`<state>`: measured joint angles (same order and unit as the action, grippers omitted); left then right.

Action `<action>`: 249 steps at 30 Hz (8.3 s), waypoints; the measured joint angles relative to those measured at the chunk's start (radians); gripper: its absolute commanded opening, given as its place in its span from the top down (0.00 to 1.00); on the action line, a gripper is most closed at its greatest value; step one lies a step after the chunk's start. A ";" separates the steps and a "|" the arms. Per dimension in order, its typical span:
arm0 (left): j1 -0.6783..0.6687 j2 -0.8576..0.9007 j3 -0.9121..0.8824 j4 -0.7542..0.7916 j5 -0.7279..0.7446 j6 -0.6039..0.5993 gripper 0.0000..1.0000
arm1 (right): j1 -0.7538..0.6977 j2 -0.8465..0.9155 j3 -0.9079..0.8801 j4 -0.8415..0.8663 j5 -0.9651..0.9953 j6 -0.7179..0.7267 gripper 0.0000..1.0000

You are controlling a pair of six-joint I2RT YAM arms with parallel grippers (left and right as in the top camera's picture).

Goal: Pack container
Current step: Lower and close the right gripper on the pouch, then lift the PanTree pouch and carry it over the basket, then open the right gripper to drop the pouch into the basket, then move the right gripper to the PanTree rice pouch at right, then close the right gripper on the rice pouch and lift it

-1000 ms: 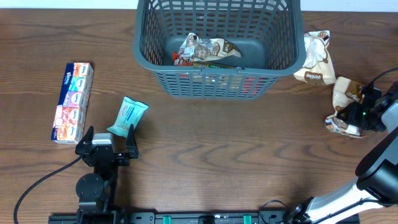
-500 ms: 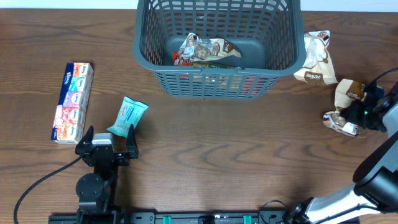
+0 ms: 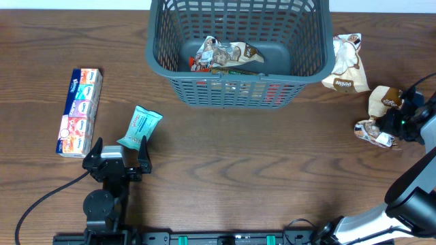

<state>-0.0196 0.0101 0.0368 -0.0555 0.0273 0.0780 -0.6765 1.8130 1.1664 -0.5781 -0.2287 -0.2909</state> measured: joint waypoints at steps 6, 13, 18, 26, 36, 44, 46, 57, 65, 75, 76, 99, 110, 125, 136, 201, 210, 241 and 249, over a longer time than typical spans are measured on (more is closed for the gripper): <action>0.000 0.000 0.000 0.000 0.000 0.000 0.01 | 0.000 0.000 0.000 -0.005 0.000 0.003 0.99; 0.000 0.000 0.000 0.000 0.000 0.000 0.01 | 0.000 0.000 -0.001 -0.042 0.009 0.008 0.95; 0.000 0.000 0.000 0.000 0.000 0.000 0.01 | 0.000 0.000 -0.006 -0.036 0.045 0.021 0.55; 0.000 0.000 0.000 0.000 0.000 0.000 0.01 | 0.000 0.000 -0.008 -0.019 0.104 0.039 0.33; 0.000 0.000 0.000 0.000 0.000 0.000 0.01 | 0.000 0.089 -0.008 -0.002 0.111 0.062 0.14; 0.000 0.000 0.000 0.000 0.000 0.000 0.01 | 0.000 0.122 0.006 0.026 0.094 0.074 0.63; 0.000 0.000 0.000 0.000 0.000 0.000 0.01 | 0.000 0.124 0.007 0.030 0.091 0.079 0.77; 0.000 0.000 0.000 0.000 0.000 0.000 0.01 | -0.001 0.120 0.018 0.024 0.082 0.106 0.99; 0.000 0.000 0.000 0.000 0.000 0.000 0.01 | 0.007 0.057 0.002 0.018 0.092 0.124 0.99; 0.000 0.000 0.000 0.000 0.000 0.000 0.01 | 0.034 -0.299 0.003 0.048 0.107 0.127 0.99; 0.000 0.000 0.000 0.000 0.000 0.000 0.01 | 0.040 -0.330 0.003 0.061 0.110 0.127 0.99; 0.000 0.000 0.000 0.000 0.000 0.000 0.01 | 0.641 -0.318 0.745 -0.266 -0.061 -0.251 0.99; 0.000 0.000 0.000 0.000 0.000 0.000 0.01 | 0.905 -0.114 0.888 -0.330 -0.058 -0.482 0.99; 0.000 0.000 0.000 0.000 0.000 0.000 0.01 | 1.021 0.070 0.896 -0.376 -0.047 -0.558 0.99; 0.000 0.000 0.000 0.000 0.000 0.000 0.01 | 1.021 0.260 0.897 -0.454 -0.051 -0.611 0.99; 0.000 0.000 0.000 0.000 0.000 0.000 0.01 | 0.433 0.245 1.035 -0.289 0.271 0.204 0.27; 0.000 0.000 0.000 0.000 0.000 0.000 0.01 | 0.432 0.418 1.033 -0.303 0.253 0.204 0.27; 0.000 0.000 0.000 0.000 0.000 0.000 0.01 | 0.432 0.723 1.032 -0.282 0.236 0.201 0.21; 0.000 0.000 0.000 0.000 0.000 0.000 0.01 | 0.432 0.738 1.032 -0.232 0.224 0.193 0.19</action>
<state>-0.0196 0.0101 0.0368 -0.0555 0.0273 0.0780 -0.2447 2.5507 2.1983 -0.8101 -0.0051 -0.0982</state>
